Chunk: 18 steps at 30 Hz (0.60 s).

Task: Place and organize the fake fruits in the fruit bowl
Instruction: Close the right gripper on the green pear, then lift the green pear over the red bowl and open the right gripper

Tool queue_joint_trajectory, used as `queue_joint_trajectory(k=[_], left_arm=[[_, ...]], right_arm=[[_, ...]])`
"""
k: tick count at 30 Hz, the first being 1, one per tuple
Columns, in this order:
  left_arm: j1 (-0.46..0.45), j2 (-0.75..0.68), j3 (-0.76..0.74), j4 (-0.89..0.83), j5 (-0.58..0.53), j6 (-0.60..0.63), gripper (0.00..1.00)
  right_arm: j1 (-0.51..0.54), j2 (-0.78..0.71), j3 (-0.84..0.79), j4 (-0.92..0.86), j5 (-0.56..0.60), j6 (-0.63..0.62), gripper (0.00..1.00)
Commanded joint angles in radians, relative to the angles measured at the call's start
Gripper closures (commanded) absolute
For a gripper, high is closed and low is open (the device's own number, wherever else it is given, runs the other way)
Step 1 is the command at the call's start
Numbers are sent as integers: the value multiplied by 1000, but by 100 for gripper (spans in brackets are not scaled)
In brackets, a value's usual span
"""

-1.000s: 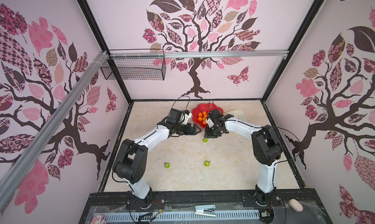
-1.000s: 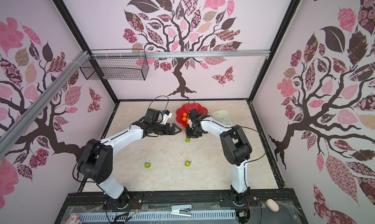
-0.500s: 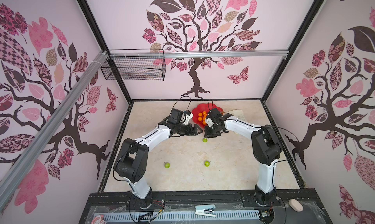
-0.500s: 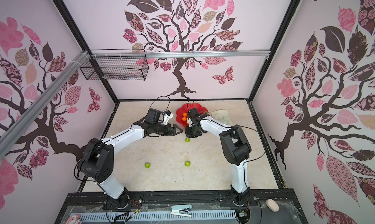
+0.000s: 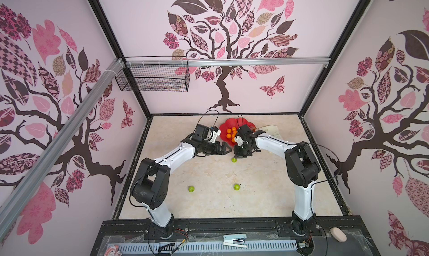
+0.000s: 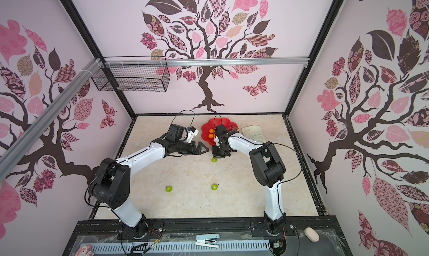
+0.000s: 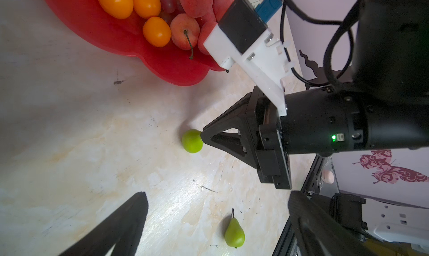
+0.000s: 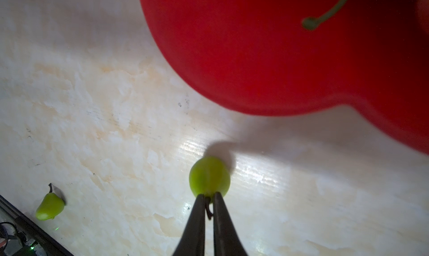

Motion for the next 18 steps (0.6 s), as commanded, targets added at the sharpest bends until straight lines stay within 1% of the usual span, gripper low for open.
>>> queue_joint_trajectory(k=[1, 10, 18], left_arm=[[-2, 8, 53, 4, 10, 17, 2], [1, -1, 55, 7, -2, 17, 2], [38, 13, 58, 75, 5, -47, 2]], right_arm=[[5, 27, 40, -22, 3, -6, 90], [4, -47, 35, -2, 32, 1, 95], [0, -91, 78, 17, 75, -8, 99]])
